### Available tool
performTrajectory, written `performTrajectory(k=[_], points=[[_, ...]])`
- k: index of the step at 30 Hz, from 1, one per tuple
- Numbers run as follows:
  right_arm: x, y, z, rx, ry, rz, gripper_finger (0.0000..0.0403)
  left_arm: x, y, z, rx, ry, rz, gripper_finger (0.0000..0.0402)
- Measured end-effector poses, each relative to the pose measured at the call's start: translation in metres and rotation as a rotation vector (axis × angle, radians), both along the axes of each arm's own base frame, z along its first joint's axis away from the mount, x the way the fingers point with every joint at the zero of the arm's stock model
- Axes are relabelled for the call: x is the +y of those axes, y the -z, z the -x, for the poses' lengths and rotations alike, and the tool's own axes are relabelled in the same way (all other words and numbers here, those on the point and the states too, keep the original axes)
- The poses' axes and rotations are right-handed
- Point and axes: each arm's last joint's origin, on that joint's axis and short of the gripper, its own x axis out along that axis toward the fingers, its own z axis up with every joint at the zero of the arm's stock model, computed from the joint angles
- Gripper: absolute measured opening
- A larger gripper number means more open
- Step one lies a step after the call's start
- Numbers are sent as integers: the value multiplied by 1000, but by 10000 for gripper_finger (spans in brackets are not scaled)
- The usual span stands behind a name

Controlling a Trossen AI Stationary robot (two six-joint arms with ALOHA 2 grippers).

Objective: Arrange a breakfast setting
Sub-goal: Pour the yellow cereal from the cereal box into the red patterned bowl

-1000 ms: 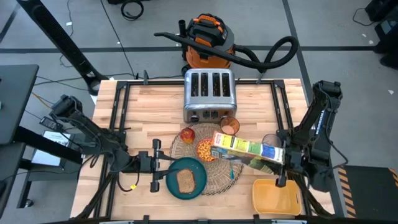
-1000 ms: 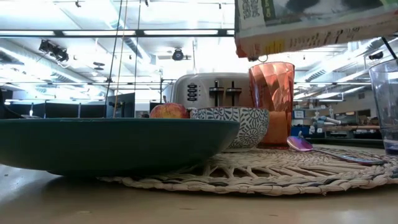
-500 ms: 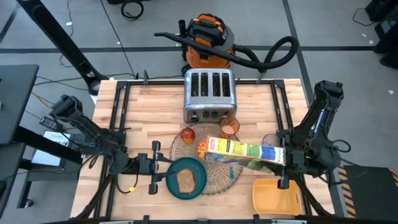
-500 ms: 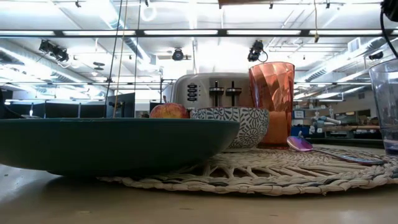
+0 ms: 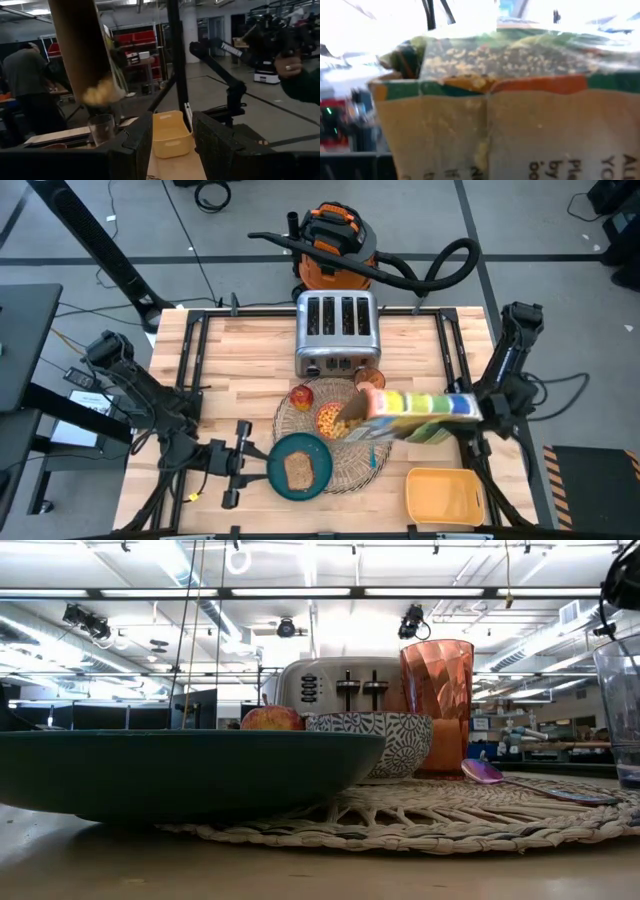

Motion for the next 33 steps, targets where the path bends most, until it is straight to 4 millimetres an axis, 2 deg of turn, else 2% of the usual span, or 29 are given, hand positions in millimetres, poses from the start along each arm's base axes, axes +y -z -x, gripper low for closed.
performTrajectory(k=[5,9,13,18,21,26,30,33], points=[[-19,19,7,-191,-35,23,164,6,-4,-4,-28,-53,30,147],[-24,18,5,-277,-56,60,164,24,-4,-19,-28,-133,73,153],[-25,6,3,-387,-81,75,164,43,-4,-34,-43,-149,80,186],[-25,-14,0,-556,-126,104,164,66,-9,-49,-103,-82,73,244],[-23,-26,-5,-634,-139,129,164,76,-11,-56,-161,-60,73,264],[-17,-43,-25,-672,-101,167,164,80,-13,-67,-269,-15,11,270],[-10,-48,-54,-613,-67,178,164,84,-21,-83,-303,-1,-30,270],[-8,-48,-78,-576,-57,175,164,86,-35,-98,-352,36,-44,270]])
